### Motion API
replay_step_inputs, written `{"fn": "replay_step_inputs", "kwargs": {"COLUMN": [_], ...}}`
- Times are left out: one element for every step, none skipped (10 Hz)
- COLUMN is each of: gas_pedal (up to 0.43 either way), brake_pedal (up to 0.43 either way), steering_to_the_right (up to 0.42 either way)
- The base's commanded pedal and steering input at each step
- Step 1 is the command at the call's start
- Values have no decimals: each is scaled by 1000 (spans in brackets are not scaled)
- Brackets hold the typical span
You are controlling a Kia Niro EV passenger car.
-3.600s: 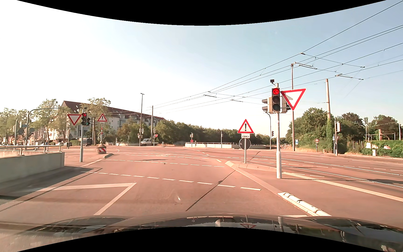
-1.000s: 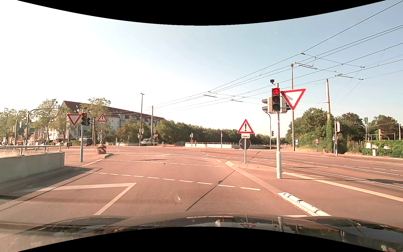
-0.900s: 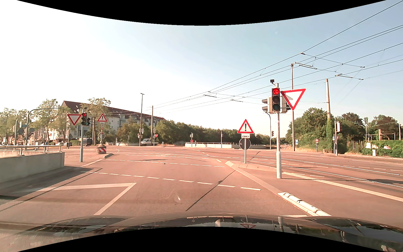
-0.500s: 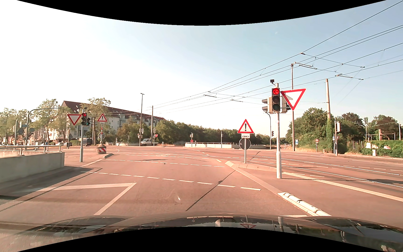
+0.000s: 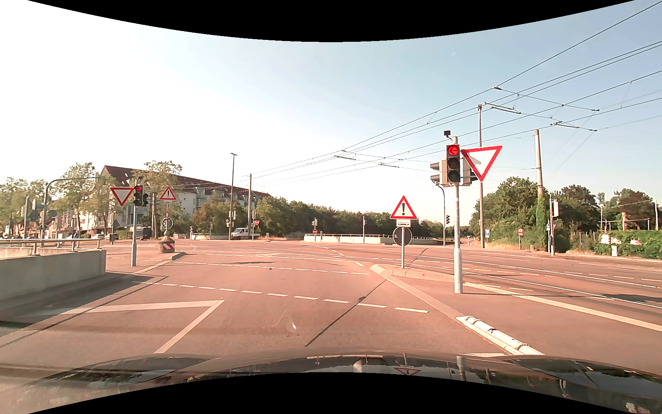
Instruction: Follow the waypoints while adhering to traffic rules and regulations
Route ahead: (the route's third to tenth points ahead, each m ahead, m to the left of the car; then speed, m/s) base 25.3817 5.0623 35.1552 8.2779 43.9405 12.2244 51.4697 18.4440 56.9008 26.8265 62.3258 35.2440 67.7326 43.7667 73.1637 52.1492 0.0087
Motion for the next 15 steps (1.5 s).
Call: {"fn": "replay_step_inputs", "kwargs": {"gas_pedal": [0, 0, 0, 0, 0, 0, 0, 0, 0, 0, 0, 0, 0, 0, 0], "brake_pedal": [232, 232, 226, 232, 232, 226, 232, 232, 226, 232, 232, 226, 220, 226, 232], "steering_to_the_right": [-79, -80, -80, -80, -80, -80, -80, -80, -80, -80, -80, -81, -80, -81, -81]}}
